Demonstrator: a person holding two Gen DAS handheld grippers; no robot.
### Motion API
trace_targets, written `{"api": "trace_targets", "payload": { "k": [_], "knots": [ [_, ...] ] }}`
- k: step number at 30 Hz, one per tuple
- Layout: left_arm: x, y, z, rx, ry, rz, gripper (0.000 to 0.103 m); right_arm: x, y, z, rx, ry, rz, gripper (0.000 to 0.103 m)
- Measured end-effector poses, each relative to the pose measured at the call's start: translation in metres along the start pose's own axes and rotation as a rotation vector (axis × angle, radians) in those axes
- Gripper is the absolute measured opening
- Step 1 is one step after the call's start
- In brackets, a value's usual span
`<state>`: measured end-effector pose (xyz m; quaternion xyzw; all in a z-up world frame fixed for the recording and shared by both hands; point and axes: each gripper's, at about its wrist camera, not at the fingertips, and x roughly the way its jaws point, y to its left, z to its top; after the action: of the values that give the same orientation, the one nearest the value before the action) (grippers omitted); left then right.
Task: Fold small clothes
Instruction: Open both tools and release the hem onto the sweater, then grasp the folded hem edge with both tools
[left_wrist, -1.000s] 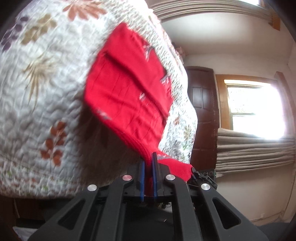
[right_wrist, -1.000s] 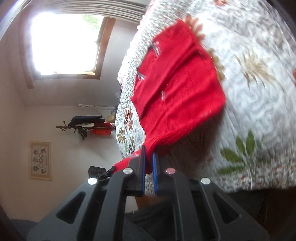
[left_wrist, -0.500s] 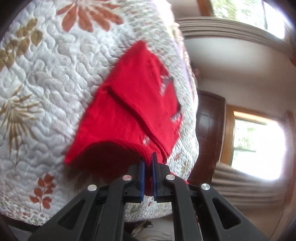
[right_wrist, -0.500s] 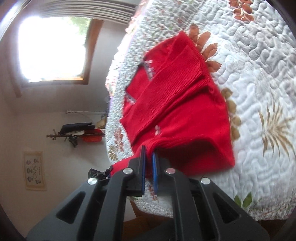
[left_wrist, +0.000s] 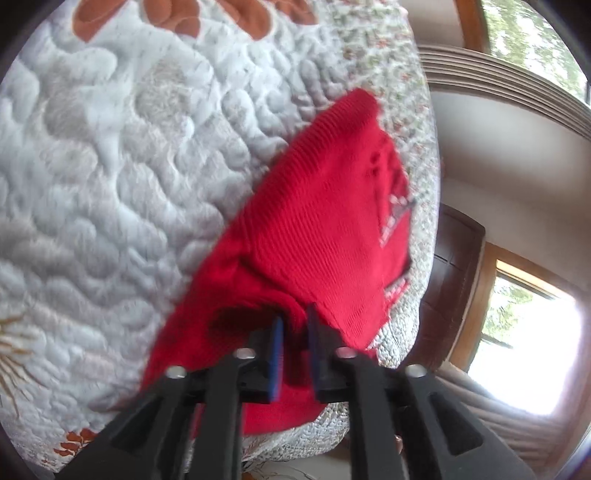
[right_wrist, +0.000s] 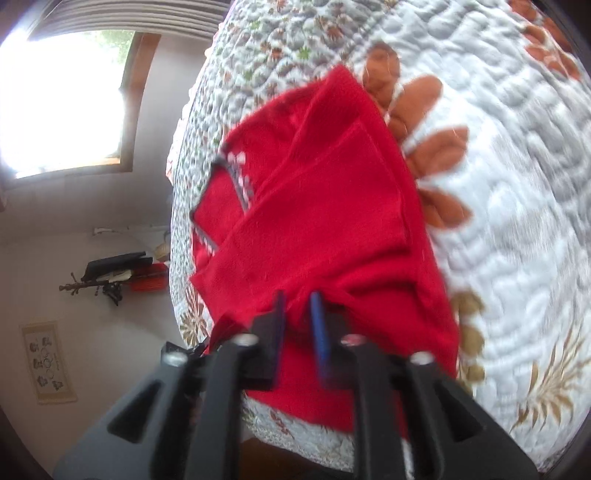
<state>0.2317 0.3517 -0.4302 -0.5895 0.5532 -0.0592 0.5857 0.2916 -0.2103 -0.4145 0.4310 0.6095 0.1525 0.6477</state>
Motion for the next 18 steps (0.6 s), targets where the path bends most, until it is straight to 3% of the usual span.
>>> {"api": "trace_targets", "payload": {
  "k": [1, 5, 7, 11, 14, 18],
  "knots": [
    [-0.001, 0.0, 0.003, 0.003, -0.007, -0.001, 0.055, -0.001, 0.002, 0.005, -0.008, -0.008, 0.005, 0.048],
    [-0.009, -0.009, 0.006, 0.085, -0.004, 0.042, 0.057, -0.013, 0.012, 0.014, -0.079, -0.023, -0.009, 0.049],
    [-0.015, -0.025, 0.002, 0.206, -0.011, 0.113, 0.057, -0.019, 0.02, 0.015, -0.147, -0.025, -0.049, 0.049],
    [-0.009, -0.071, -0.017, 0.568, -0.012, 0.293, 0.057, -0.014, 0.045, 0.008, -0.362, -0.007, -0.179, 0.049],
    [0.005, -0.088, -0.023, 0.732, 0.006, 0.376, 0.058, 0.003, 0.058, 0.001, -0.515, 0.019, -0.267, 0.049],
    [0.033, -0.098, -0.018, 0.892, 0.044, 0.466, 0.058, 0.025, 0.062, -0.005, -0.651, 0.041, -0.319, 0.049]
  ]
}}
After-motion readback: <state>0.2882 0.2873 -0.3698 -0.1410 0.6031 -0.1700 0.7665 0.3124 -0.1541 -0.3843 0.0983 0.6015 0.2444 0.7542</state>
